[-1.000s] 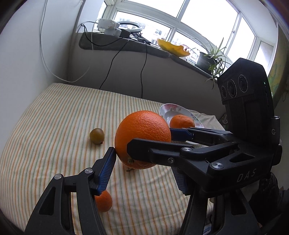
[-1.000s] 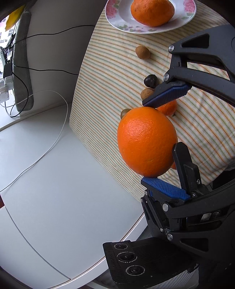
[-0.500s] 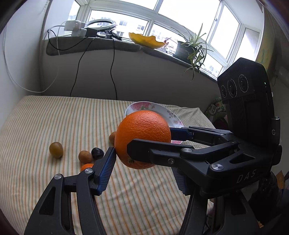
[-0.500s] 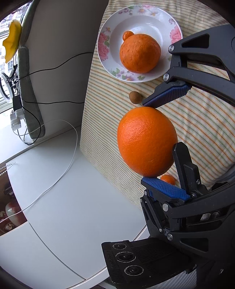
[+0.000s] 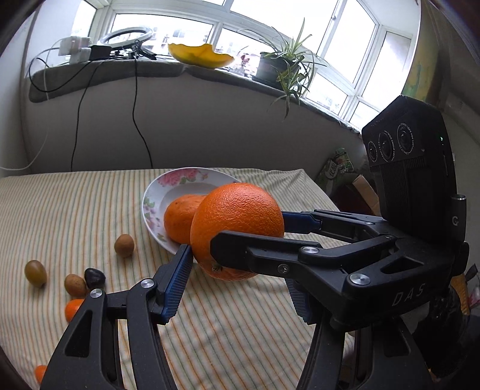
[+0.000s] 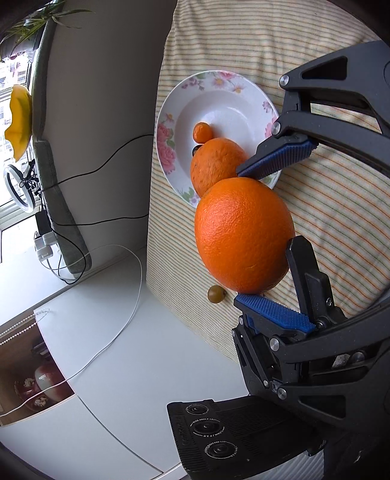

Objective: Organize fruits
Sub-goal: 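Carry the large orange with the right tool over the plate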

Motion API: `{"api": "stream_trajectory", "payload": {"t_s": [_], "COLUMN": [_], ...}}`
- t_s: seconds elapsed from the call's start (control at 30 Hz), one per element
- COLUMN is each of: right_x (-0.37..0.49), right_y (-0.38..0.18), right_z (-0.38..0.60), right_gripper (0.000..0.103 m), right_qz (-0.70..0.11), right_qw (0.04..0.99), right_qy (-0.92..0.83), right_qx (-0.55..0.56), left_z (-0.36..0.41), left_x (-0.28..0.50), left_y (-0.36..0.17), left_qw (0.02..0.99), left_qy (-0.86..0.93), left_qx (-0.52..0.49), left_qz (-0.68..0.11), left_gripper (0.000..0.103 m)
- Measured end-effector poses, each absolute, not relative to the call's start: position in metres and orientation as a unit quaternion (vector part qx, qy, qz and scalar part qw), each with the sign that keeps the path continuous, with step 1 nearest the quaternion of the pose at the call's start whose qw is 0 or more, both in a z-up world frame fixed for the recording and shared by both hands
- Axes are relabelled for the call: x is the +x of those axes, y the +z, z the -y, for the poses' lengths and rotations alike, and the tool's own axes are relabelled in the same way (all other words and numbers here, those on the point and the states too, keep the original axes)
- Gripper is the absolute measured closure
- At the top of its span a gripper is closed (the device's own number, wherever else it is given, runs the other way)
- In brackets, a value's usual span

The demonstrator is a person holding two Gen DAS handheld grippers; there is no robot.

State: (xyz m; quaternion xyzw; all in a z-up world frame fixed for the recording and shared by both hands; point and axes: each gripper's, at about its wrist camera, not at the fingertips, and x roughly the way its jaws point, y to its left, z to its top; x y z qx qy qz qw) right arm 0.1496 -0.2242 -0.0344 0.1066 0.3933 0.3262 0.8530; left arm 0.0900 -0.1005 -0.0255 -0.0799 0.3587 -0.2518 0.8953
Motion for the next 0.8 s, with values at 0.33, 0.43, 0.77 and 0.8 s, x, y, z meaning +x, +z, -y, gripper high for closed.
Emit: {"api": "stream_trajectory", "payload": {"t_s": [0.33, 0.43, 0.77, 0.8], "right_x": [0.163, 0.169, 0.187, 0.188], "right_y": [-0.046, -0.050, -0.064, -0.065], "right_z": [0.265, 0.277, 0.298, 0.299], "right_gripper": [0.022, 0.022, 0.022, 0.022], "right_qz": [-0.400, -0.402, -0.406, -0.406], "right_qw": [0.857, 0.858, 0.855, 0.854], "right_qy": [0.300, 0.294, 0.291, 0.292], "right_qx": [0.122, 0.128, 0.140, 0.140], "left_z": [0.140, 0.149, 0.169, 0.170], "left_x": [0.116, 0.124, 0.138, 0.139], "left_y": [-0.034, -0.036, -0.043, -0.044], "left_qw": [0.886, 0.884, 0.882, 0.883], "left_qy": [-0.268, -0.272, -0.268, -0.266], "left_qx": [-0.068, -0.065, -0.054, -0.053], "left_qz": [-0.371, -0.375, -0.383, -0.384], "left_gripper": [0.043, 0.043, 0.043, 0.043]}}
